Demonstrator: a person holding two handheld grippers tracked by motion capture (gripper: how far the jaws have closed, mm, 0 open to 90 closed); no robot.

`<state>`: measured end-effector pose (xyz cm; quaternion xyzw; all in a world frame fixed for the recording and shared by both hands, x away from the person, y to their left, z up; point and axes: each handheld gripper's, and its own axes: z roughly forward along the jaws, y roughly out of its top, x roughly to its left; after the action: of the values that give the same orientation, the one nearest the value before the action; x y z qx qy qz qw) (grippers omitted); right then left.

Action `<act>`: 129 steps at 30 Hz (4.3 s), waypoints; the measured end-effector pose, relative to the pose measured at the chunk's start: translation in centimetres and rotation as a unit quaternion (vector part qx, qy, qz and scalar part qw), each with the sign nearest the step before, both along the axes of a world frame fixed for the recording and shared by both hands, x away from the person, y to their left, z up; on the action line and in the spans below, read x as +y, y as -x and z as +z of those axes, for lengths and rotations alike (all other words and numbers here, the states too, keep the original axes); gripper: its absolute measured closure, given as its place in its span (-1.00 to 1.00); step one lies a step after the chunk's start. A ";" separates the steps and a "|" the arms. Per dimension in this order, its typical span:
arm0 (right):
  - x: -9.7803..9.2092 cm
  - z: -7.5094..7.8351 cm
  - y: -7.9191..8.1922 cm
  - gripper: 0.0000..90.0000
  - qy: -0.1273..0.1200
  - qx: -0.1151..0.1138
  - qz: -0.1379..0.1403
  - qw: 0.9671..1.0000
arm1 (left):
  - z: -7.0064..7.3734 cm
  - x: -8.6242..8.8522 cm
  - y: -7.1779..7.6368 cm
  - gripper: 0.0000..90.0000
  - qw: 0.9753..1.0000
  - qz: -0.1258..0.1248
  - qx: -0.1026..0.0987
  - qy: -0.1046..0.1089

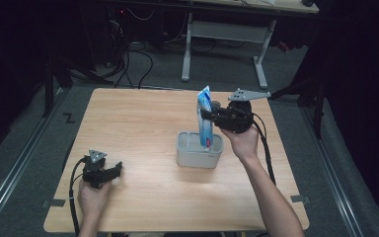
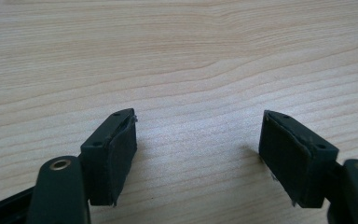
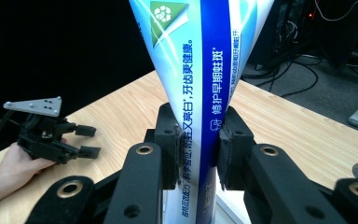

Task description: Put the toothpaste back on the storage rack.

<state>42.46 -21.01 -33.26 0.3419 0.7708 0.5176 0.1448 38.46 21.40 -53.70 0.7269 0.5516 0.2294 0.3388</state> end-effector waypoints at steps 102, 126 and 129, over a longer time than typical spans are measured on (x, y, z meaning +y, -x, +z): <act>3.2 -8.1 -1.5 0.59 0.135 0.062 0.006 0.989 | 0.0 0.1 0.0 -0.38 1.000 0.000 0.001 0.005; 3.6 -8.3 -1.4 0.37 0.152 0.047 -0.001 0.987 | 0.0 0.1 0.0 -0.38 1.000 -0.002 0.001 0.003; 3.6 -8.4 -1.3 0.23 0.162 0.043 -0.002 0.986 | 0.0 0.1 0.0 -0.38 1.000 -0.002 0.001 0.004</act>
<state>43.74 -17.38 -41.61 0.3373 0.8493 0.3707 0.1657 38.47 21.49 -53.68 0.7268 0.5518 0.2258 0.3410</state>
